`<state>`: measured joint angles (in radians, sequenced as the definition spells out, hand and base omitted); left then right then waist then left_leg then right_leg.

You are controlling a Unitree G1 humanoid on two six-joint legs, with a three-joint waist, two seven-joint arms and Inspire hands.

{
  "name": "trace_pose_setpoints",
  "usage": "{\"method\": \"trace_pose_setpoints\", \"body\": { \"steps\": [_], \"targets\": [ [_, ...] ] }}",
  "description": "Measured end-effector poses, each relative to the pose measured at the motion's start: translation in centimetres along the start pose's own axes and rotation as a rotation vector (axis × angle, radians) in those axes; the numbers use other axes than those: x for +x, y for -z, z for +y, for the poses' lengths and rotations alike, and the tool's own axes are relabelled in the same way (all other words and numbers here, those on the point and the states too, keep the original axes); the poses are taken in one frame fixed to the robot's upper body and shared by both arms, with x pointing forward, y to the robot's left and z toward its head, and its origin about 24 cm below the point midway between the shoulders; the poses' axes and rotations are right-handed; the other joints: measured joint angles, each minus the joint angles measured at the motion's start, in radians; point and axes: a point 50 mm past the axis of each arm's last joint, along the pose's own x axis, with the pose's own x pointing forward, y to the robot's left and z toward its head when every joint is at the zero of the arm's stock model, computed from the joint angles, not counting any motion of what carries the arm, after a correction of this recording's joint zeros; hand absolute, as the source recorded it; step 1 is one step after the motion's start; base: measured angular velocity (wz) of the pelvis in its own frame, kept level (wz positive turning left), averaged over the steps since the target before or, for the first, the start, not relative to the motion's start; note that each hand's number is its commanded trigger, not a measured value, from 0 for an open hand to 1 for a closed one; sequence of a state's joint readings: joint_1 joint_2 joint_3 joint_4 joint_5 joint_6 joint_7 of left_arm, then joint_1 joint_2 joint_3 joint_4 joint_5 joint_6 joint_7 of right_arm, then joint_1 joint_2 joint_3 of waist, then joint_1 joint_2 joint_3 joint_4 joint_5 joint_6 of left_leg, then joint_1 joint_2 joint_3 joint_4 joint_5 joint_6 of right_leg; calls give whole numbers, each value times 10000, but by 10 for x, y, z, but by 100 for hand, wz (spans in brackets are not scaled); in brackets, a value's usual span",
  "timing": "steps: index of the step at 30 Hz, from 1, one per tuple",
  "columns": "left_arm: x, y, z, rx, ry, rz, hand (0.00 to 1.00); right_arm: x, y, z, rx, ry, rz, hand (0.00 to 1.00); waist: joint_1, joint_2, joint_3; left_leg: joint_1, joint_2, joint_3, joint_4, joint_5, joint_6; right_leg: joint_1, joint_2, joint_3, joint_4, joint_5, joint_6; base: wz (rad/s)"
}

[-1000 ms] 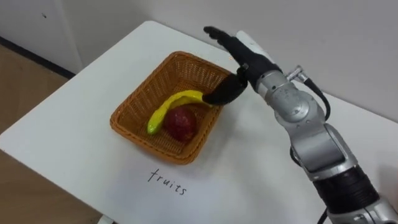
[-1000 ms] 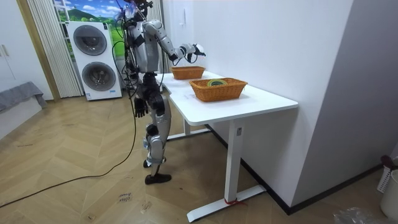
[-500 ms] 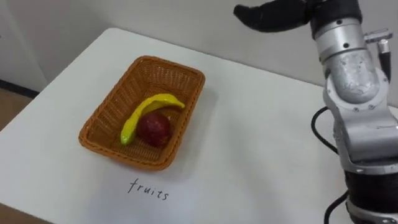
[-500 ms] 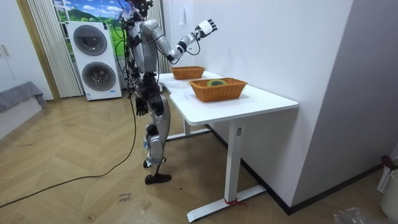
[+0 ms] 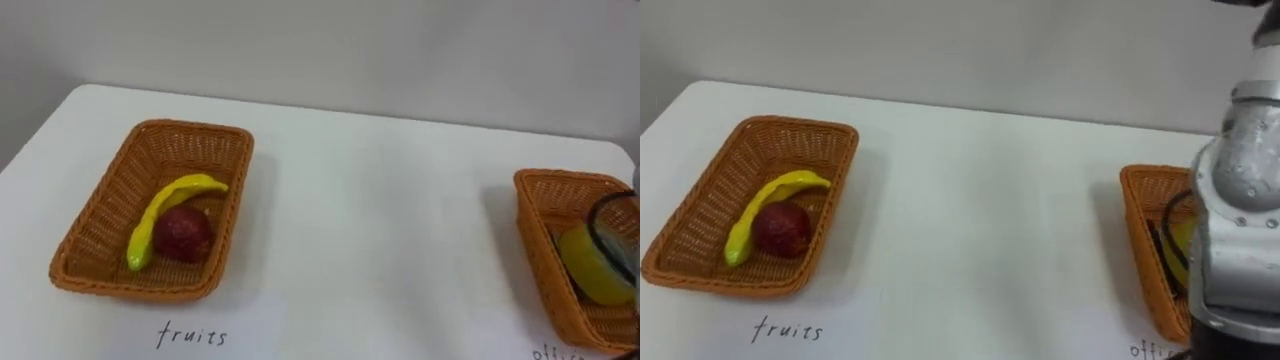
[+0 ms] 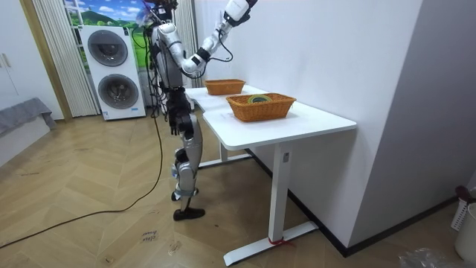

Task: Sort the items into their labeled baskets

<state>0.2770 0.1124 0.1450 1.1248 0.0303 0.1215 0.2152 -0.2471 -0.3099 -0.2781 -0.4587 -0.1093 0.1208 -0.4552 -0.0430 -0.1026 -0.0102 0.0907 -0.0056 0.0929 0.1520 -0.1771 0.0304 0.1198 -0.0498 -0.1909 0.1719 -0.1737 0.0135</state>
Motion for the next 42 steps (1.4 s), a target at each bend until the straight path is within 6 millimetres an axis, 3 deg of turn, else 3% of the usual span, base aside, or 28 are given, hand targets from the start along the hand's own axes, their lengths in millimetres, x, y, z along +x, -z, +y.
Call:
{"method": "trace_pose_setpoints", "body": {
  "steps": [6, 7, 8, 12, 16, 21, 30, 33, 35, 37, 42],
  "targets": [
    [0, 3, 2, -115, -61, -48, 0, -2, 8, -36, -567, 1791, 22, 0, -436, 88, 17, 25, 59, 186, -10, -62, -17, -78, 42, 74, 24, 6, -6, -11],
    [0, 3, 2, -191, -73, -31, 0, -5, 12, -47, -739, 2177, 206, 0, -449, 46, -16, 39, 74, 267, -10, -63, -20, -129, 65, 161, 25, 8, -9, -20],
    [0, 6, 3, -193, -81, 11, 0, -10, 16, -56, -983, 2540, 389, 0, -439, 104, 18, 49, 93, 352, -23, -79, -34, -161, 89, 250, 25, 10, -12, -21],
    [0, 12, 4, -244, -130, 147, 0, -24, 30, -78, -1659, 3544, 1055, 0, -598, 171, -13, 55, 133, 463, -34, -149, -43, -227, 116, 275, 23, 10, -13, -13],
    [0, 8, 5, -284, -250, -34, 0, -39, 49, -102, -1824, 4742, 2165, 0, -694, 250, 5, 62, 144, 505, -40, -186, -46, -227, 123, 273, 15, 10, -13, -3],
    [0, 2, 6, -1021, -441, -148, 0, -65, 72, -121, -862, 5856, 4191, 0, -801, 317, 72, 45, 179, 550, -47, -258, -59, -237, 160, 362, 12, 10, -12, -3],
    [-1, -9, 9, -1576, -678, -515, 0, -141, 127, -145, 520, 9318, 9053, 0, -1043, 542, 74, -93, 123, 585, -18, -298, -40, -370, 162, 403, 6, 9, -11, -2],
    [-1, -16, 7, -1873, -525, -738, 0, -178, 150, -152, 459, 10491, 10763, 0, -1035, 588, 48, -93, 111, 577, -24, -301, -39, -345, 161, 378, 4, 9, -11, 3],
    [-2, -17, 4, -2293, -346, -738, 0, -213, 164, -157, 574, 11709, 12437, 0, -958, 637, 45, -91, 107, 576, -34, -300, -38, -349, 160, 425, 4, 9, -11, 0],
    [-3, -17, 4, -2308, -281, -765, 0, -235, 170, -160, 779, 12625, 13420, 0, -941, 681, 40, -92, 100, 518, -43, -299, -37, -351, 158, 453, 2, 3, -4, 0],
    [-3, -22, 7, -2339, -333, -1028, 0, -250, 173, -164, 1454, 13644, 13493, 0, -940, 593, 49, -148, 93, 423, 15, -298, -38, -335, 160, 457, -15, -4, 1, 5]
  ]
}}
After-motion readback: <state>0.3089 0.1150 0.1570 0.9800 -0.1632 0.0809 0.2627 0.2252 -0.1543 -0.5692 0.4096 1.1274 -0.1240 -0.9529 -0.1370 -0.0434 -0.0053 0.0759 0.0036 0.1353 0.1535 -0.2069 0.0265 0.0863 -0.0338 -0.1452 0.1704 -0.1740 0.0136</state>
